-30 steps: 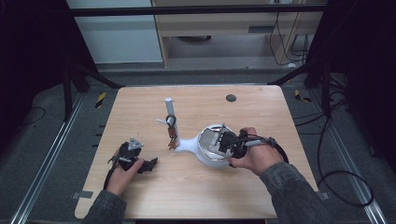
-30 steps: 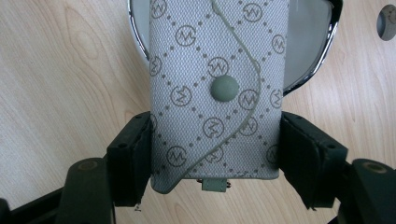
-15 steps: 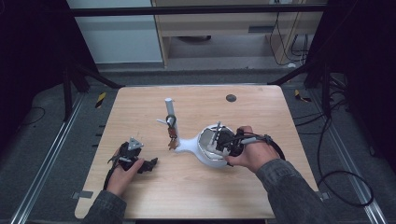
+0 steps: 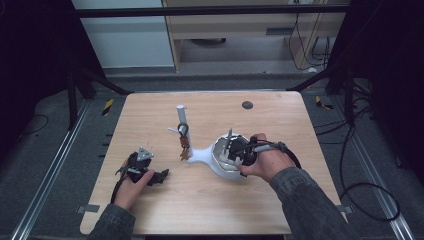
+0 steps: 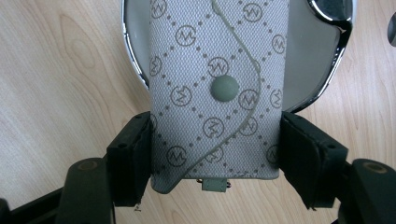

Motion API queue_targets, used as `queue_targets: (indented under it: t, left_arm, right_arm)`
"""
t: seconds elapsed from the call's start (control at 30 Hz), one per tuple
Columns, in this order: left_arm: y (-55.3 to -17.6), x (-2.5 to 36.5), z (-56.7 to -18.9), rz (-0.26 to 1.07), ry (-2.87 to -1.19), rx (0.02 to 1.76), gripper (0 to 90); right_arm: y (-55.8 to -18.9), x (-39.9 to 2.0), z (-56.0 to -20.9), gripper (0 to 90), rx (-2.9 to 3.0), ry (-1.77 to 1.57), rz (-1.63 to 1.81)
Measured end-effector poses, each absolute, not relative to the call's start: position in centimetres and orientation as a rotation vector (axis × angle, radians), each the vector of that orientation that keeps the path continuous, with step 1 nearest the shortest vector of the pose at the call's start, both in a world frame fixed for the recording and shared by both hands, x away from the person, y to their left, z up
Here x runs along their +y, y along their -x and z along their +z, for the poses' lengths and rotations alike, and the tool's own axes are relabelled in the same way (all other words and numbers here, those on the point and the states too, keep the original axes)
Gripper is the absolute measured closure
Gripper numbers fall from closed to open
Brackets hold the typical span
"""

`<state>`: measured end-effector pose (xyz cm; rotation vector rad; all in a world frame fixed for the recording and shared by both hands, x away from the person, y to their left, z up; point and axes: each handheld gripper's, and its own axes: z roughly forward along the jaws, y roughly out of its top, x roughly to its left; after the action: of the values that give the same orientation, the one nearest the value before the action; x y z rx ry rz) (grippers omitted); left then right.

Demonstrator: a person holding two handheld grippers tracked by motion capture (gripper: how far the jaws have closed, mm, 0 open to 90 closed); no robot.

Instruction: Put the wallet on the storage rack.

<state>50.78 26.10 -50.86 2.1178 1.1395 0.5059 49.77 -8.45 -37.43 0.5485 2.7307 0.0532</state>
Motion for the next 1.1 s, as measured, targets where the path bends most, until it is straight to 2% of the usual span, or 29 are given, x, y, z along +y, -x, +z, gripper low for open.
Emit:
queue_targets:
  t: [1.1]
  left_arm:
    - [-50.8,26.1,-50.9,0.505,-2.118,1.139,0.0]
  right_arm:
    - [-50.9,-7.3,-37.9,31.2,2.740,-0.577,0.037]
